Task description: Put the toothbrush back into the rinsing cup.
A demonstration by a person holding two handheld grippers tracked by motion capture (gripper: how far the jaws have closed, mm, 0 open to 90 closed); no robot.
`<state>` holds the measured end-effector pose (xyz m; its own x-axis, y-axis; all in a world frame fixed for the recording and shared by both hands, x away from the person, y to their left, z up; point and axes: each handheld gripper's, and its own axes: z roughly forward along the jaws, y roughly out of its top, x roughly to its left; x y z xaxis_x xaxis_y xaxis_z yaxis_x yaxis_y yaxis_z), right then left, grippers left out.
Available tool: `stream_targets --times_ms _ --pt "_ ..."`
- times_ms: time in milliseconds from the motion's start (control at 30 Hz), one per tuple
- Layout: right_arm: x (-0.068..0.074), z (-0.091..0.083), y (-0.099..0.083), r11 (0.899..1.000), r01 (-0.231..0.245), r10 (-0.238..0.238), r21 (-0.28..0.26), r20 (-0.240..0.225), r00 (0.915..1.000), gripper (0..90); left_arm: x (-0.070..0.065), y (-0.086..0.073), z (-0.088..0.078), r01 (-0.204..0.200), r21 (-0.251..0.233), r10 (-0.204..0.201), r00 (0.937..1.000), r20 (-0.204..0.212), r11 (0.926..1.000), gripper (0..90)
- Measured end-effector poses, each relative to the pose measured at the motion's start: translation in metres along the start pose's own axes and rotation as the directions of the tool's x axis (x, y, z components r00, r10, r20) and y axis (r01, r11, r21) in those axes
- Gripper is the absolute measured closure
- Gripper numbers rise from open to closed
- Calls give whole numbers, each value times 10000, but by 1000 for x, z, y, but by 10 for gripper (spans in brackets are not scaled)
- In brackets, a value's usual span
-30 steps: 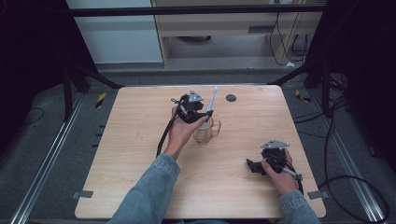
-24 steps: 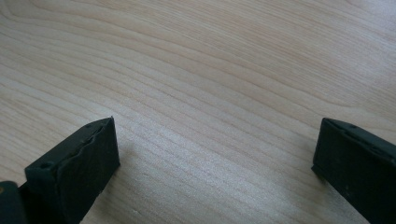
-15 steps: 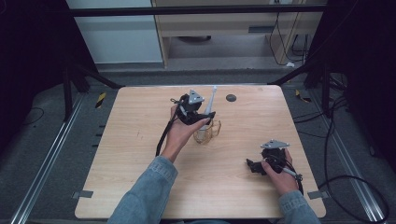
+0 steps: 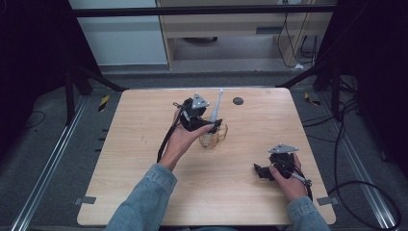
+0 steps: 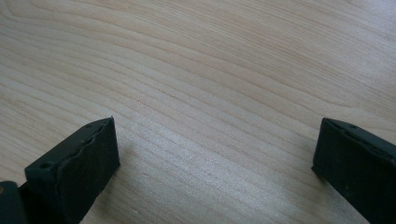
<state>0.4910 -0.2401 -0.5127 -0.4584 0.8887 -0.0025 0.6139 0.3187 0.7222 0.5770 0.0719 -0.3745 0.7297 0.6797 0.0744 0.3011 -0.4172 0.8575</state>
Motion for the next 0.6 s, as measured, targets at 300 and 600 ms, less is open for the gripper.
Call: stream_targets --times_ms 300,600 --pt "0 0 0 10000 2 -2 -3 -1 10000 4 1 -6 -10 -11 -25 11 10000 37 10000 88" --pt "0 0 0 10000 1 -1 0 2 10000 3 7 -19 -23 417 -98 -415 9990 161 9991 83"
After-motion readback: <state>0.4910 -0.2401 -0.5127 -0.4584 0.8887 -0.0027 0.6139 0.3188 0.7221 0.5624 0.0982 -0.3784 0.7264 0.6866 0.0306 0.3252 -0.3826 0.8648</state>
